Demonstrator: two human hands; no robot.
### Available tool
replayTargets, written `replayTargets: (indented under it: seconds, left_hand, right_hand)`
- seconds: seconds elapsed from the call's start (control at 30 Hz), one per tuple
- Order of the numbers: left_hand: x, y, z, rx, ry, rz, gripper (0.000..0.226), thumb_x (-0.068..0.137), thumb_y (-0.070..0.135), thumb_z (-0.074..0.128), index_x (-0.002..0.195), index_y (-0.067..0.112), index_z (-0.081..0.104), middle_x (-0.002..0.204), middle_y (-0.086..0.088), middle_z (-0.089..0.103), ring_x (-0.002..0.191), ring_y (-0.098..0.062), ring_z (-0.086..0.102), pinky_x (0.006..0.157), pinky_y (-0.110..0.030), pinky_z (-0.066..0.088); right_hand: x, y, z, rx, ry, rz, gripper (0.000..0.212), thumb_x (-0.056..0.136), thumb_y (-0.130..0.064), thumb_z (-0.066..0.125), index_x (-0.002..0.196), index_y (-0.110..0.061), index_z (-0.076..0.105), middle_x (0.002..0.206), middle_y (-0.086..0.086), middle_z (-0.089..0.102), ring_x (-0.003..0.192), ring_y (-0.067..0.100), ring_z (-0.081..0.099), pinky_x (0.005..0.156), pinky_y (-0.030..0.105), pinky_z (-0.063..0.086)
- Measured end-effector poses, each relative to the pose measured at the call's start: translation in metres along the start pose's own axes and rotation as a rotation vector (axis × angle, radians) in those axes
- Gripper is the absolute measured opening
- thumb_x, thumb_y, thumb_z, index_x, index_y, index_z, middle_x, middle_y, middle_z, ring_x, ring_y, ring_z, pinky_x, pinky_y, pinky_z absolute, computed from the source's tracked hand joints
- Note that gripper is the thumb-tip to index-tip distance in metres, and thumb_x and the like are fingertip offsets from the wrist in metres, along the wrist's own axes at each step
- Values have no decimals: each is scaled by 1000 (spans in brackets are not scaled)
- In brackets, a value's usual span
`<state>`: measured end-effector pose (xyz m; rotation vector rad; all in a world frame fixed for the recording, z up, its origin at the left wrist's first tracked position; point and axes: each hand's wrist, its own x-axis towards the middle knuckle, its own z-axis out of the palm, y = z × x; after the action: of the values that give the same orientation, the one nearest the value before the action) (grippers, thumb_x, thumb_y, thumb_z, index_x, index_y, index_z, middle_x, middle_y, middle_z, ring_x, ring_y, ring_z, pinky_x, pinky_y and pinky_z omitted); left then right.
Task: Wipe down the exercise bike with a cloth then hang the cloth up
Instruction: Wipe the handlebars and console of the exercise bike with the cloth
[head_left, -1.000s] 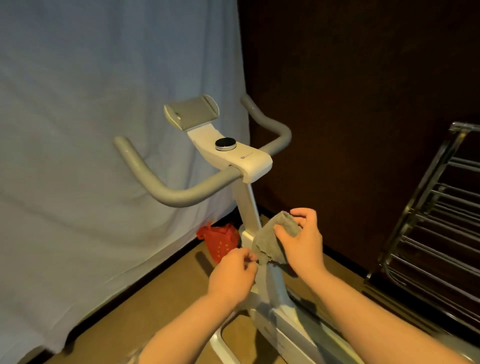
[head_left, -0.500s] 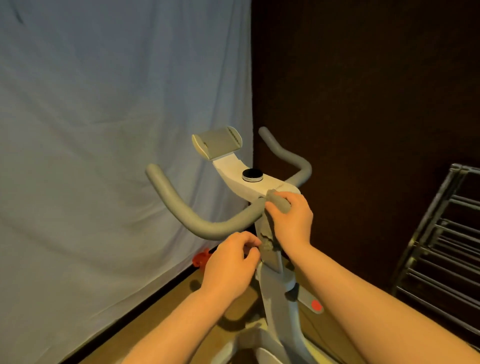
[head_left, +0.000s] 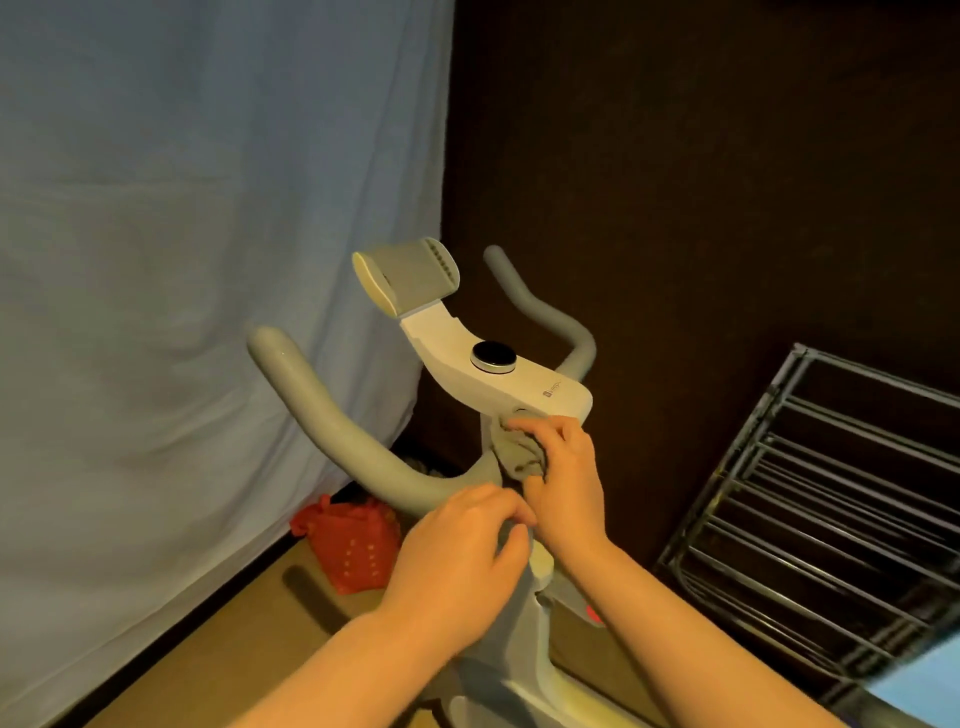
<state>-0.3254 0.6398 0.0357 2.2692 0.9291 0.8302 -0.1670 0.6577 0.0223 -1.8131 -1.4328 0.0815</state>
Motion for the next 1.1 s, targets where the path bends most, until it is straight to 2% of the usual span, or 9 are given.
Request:
replayTargets:
  seconds: [0.1, 0.23, 0.4, 0.47, 0.57, 0.77, 0.9, 1.0, 1.1]
  left_hand:
    - [9, -2, 8, -8, 30, 25, 17, 97, 30, 47, 106, 33, 61, 105, 18, 56, 102, 2, 49, 86, -23, 43]
    - [13, 1, 11, -1, 81, 21, 13, 97, 30, 47, 101, 33, 59, 100, 18, 55, 94, 2, 47, 77, -20, 42]
    - [10, -2, 17, 84, 154, 18, 15, 97, 27, 47, 100, 31, 61, 98, 18, 55, 93, 1, 48, 74, -18, 41]
    - [11, -1, 19, 212, 205, 47, 18, 92, 26, 45, 95, 31, 62, 94, 18, 57, 91, 0, 49, 69, -15, 40]
    - [11, 0, 21, 277, 298, 43, 19, 85, 26, 46, 88, 28, 64, 90, 17, 58, 88, 0, 49, 63, -15, 40]
    - [6, 0, 45, 416, 319, -44, 27, 76, 20, 69, 102, 26, 67, 107, 15, 56, 105, -6, 45, 70, -16, 38]
    - [6, 6, 54, 435, 332, -117, 36, 76, 22, 70, 110, 25, 62, 112, 14, 52, 110, -3, 40, 59, -12, 35]
    - [10, 8, 55, 449, 342, -137, 32, 81, 26, 63, 113, 27, 61, 114, 15, 48, 113, 0, 36, 65, -17, 43]
    - [18, 14, 56, 423, 364, -204, 27, 88, 32, 55, 115, 33, 57, 113, 19, 45, 115, 0, 31, 73, -24, 48]
  right_hand:
    - [22, 11, -11, -25, -52, 25, 57, 84, 7, 48, 125, -31, 58, 122, -7, 48, 112, 6, 43, 75, 13, 37]
    - [21, 1, 5, -4, 132, 190, 41, 92, -6, 51, 127, -25, 58, 123, -1, 48, 112, 15, 49, 78, 22, 38]
    - [14, 11, 3, 200, 93, 161, 46, 86, 6, 49, 116, -27, 60, 118, -2, 49, 108, 11, 49, 72, 6, 37]
    - [26, 14, -7, 239, 90, 170, 34, 90, -4, 53, 113, -27, 63, 114, -5, 54, 105, 12, 52, 70, 7, 36]
    - [7, 12, 1, 258, 70, 148, 47, 85, 5, 52, 118, -27, 61, 120, -7, 49, 108, 6, 49, 78, 7, 40]
    - [20, 31, 1, 159, 27, 57, 54, 79, 7, 52, 116, -33, 51, 121, -9, 43, 112, 16, 50, 76, 33, 50]
    - [-15, 18, 12, 296, 31, 31, 59, 76, 11, 54, 116, -32, 50, 125, -9, 40, 119, 17, 47, 93, 38, 50]
    - [-2, 30, -2, 243, -86, -101, 62, 73, 10, 53, 110, -40, 50, 117, -14, 39, 111, 14, 49, 82, 38, 52]
    - [33, 35, -13, 144, -58, -25, 56, 78, 5, 53, 116, -35, 57, 120, -8, 44, 110, 17, 48, 74, 40, 52]
